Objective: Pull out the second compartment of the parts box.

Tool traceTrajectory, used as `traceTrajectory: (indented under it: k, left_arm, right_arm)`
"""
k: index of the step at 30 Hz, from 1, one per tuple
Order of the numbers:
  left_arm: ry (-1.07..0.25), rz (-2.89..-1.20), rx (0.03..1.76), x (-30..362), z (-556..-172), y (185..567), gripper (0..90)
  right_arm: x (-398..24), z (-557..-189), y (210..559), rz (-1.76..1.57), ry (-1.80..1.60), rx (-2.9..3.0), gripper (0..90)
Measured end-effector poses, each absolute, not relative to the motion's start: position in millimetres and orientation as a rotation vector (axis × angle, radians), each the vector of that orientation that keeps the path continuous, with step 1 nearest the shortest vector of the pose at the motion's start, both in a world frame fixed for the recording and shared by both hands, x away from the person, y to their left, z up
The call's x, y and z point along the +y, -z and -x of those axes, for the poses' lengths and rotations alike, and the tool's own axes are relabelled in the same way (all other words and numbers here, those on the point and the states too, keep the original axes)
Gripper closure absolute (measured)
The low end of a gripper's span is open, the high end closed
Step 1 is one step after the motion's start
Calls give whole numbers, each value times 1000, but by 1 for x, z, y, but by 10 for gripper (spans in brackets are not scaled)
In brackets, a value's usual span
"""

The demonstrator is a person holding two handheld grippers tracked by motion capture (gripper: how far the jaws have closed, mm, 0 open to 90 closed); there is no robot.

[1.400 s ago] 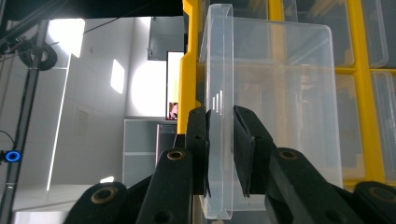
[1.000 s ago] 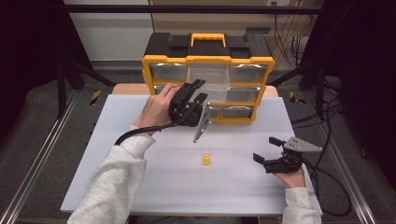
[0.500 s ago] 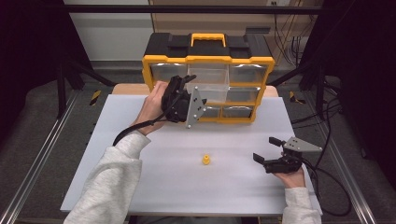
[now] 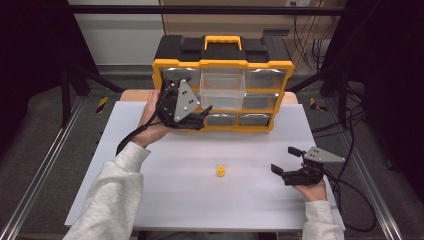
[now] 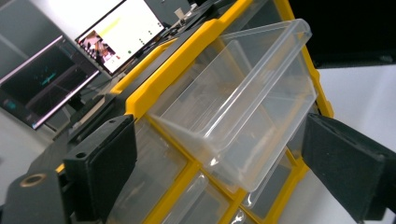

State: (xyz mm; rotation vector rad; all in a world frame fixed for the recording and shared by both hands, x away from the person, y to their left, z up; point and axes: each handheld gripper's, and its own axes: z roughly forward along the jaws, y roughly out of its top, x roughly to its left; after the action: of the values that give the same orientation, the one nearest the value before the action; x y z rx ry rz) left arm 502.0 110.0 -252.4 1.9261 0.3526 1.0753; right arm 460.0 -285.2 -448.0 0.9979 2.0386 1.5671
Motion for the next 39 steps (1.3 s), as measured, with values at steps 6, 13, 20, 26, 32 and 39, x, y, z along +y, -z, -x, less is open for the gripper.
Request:
traceTrajectory:
  k: [6,13,20,26,32,39]
  left_arm:
    - [-976,-1868,475,131,-504,253,41]
    - [-890,-1799,546,152,-502,260,19]
    - [-821,-1746,597,169,-497,274,7]
    - [-776,-1737,648,184,-495,293,1]
    - [-735,-1737,684,195,-492,314,0]
    - [-686,-1722,746,205,-488,335,1]
  right_arm:
    - [-285,-460,448,-1000,-1566,2038,3]
    - [-285,-460,448,-1001,-1565,2037,3]
    - [-285,-460,448,-1001,-1568,2035,3]
    - [-285,-460,448,-1003,-1570,2033,3]
    - [-284,-460,449,-1005,-1567,2036,3]
    - [-284,-460,449,-1006,-1565,2037,3]
